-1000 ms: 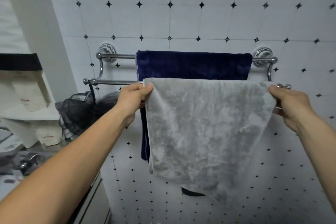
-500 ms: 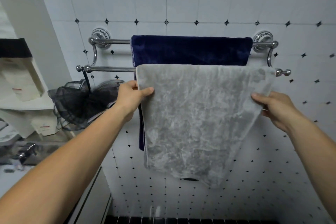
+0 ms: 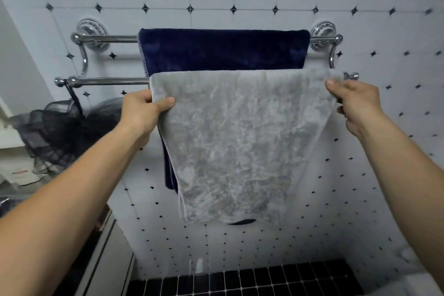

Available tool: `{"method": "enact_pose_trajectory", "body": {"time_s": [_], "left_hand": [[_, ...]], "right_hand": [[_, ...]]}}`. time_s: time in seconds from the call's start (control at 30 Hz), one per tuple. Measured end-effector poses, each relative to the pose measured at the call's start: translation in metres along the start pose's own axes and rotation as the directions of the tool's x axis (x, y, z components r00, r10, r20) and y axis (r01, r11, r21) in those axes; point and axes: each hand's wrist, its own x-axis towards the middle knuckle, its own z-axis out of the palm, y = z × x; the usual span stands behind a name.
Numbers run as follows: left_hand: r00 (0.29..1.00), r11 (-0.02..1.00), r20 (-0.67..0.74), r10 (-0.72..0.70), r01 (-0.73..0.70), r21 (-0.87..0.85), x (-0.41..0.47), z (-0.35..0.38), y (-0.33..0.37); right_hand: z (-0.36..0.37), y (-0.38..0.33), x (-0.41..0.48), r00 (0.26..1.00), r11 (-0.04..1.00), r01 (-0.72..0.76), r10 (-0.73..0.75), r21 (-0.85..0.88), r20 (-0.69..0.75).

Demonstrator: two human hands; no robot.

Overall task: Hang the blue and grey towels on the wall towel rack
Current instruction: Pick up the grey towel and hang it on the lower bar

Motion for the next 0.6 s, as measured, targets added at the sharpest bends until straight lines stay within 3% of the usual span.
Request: {"method": "enact_pose_trajectory", "body": {"time_s": [0.33,0.6], "left_hand": [[1.000,1.000,0.011,0.003,-0.003,-0.003,0.006,-0.011,0.009],[0.998,0.994,0.055,-0.025,0.031,-0.102,0.006,-0.007,0.009]], "right_hand": [[0.000,0.001,-0.001,0.999,0.996,0.020,-0.017,-0.084,0.030],[0.002,0.007,-0.001,0.981,0.991,-0.121,0.129,-0.061,0.146]]}}
